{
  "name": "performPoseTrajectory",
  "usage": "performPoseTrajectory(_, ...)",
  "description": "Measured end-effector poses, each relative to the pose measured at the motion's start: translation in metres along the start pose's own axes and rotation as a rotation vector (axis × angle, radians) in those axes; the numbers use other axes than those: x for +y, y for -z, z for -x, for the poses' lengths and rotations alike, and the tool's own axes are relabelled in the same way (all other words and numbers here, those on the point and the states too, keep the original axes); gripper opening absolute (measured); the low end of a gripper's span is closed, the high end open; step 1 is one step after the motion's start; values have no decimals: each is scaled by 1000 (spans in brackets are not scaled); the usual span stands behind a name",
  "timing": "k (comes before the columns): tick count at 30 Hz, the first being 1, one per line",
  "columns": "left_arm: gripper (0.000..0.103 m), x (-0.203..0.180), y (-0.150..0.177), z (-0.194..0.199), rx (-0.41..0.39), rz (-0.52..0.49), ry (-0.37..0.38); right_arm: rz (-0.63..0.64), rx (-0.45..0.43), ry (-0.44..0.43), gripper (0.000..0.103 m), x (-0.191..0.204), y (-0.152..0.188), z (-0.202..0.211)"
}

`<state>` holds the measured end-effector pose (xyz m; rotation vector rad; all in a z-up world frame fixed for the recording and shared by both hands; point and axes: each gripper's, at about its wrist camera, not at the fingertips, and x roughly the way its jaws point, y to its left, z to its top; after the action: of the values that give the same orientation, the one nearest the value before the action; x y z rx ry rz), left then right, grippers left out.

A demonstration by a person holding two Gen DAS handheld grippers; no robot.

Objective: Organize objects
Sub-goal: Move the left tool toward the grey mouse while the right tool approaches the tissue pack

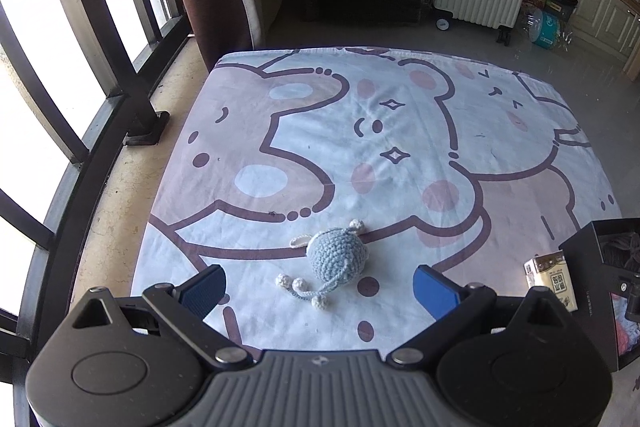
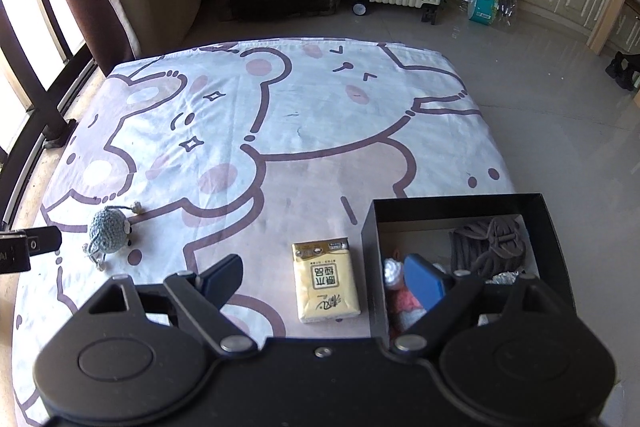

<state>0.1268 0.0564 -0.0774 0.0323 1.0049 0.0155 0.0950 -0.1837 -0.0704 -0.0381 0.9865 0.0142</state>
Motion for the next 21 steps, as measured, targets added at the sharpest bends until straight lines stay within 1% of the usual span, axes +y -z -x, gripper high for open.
performPoseTrajectory(4,99,6,-5,-9,-9,35,-21,17,-18,20,87,5,-5,-3)
performPoseTrajectory(8,99,10,-9,-18,-10,60,-37,0,-25,41,86,9,-10,-3)
performPoseTrajectory(12,99,11,-11,-26,-16,78,-38,-7,-40,42,86,13,-16,-3)
performPoseTrajectory(14,99,11,-13,-29,-22,104,-37,-11,-41,43,86,14,-17,-5)
performPoseTrajectory(16,99,10,-15,-33,-28,137,-38,-9,-55,29,86,14,-17,-6)
performPoseTrajectory(18,99,9,-16,-37,-39,158,-34,3,-79,-9,84,15,-15,-7)
performPoseTrajectory(19,99,8,-16,-39,-48,158,-26,17,-86,-19,84,16,-14,-8)
performPoseTrajectory(21,99,4,-16,-42,-66,128,-18,57,-104,-25,84,20,-12,-11)
